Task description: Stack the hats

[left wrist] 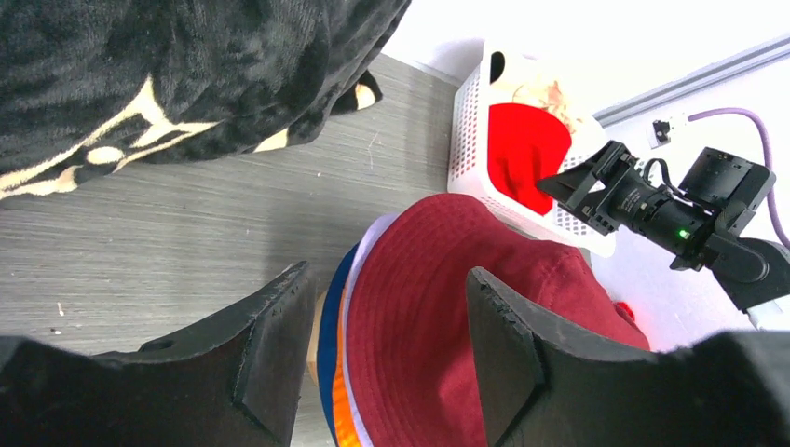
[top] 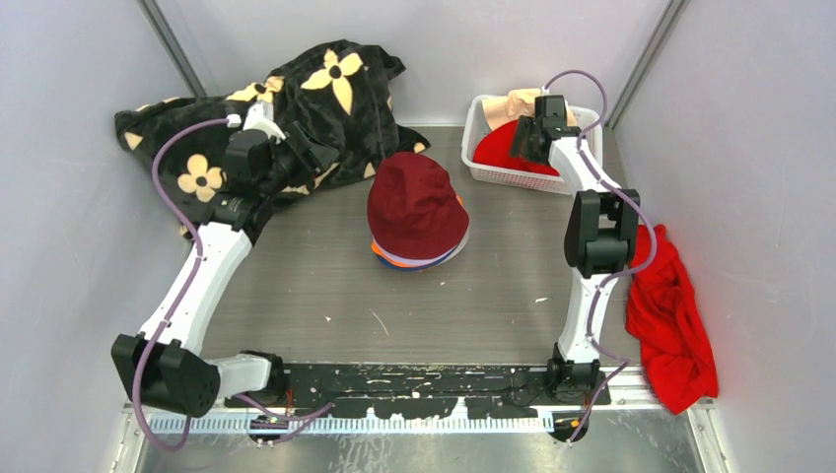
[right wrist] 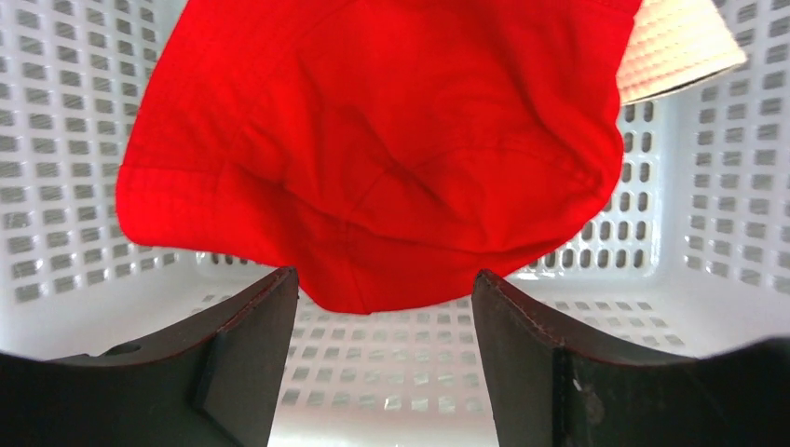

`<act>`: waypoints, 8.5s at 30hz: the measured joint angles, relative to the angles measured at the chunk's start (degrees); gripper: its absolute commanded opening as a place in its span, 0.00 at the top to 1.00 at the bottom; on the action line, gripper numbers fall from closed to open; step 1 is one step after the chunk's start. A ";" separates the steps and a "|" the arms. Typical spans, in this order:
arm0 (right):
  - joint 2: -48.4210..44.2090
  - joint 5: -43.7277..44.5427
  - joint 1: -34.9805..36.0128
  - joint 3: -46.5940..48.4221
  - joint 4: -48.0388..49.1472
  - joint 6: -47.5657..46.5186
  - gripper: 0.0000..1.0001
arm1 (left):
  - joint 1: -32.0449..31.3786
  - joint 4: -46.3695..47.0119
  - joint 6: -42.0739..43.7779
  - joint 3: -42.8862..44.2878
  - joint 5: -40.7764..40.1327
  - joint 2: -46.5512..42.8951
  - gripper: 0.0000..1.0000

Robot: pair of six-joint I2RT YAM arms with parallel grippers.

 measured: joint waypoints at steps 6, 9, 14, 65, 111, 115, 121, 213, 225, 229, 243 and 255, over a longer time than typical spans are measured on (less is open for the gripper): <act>7.17 -1.07 -1.05 4.85 0.33 -0.15 0.27 | 0.00 0.28 -0.02 0.52 0.15 4.37 0.39; 10.47 -1.44 -1.53 6.95 0.44 -0.26 0.29 | 0.00 0.26 -0.02 0.52 0.20 5.68 0.39; 15.63 -2.14 -2.49 9.62 0.28 -0.31 0.60 | 0.00 0.26 0.00 1.05 0.20 5.99 0.39; -38.56 -19.10 10.19 9.79 -0.07 -2.80 0.99 | -1.86 1.73 1.92 7.02 6.01 0.17 0.39; -28.61 -18.10 33.14 2.84 -5.40 -5.35 0.99 | -1.86 -7.45 4.52 -1.92 3.69 -15.67 0.39; -26.36 -18.01 33.29 5.25 -5.31 -5.42 0.92 | -1.86 -6.56 4.50 -3.26 4.07 -15.13 0.39; -24.46 -18.45 35.26 5.64 -4.76 -5.46 0.53 | -1.86 -2.80 4.42 -6.45 4.28 -12.90 0.39; -42.91 -9.35 22.77 -45.77 18.75 4.15 0.32 | 0.59 63.06 -19.23 -38.47 27.69 11.30 1.00; -42.91 -9.20 22.95 -47.12 20.00 4.96 0.32 | -1.29 71.19 -19.63 -38.56 27.85 20.02 1.00; -42.91 -9.20 22.95 -47.12 19.98 4.96 0.32 | -1.29 70.10 -19.19 -38.56 27.61 19.26 0.91; -43.36 1.77 23.50 -37.42 10.25 3.41 0.21 | -1.86 14.95 0.07 -20.70 3.13 -2.75 0.53; -21.14 6.71 8.15 -7.52 6.49 3.08 0.20 | -1.86 2.62 2.97 -8.52 -4.48 -1.55 0.52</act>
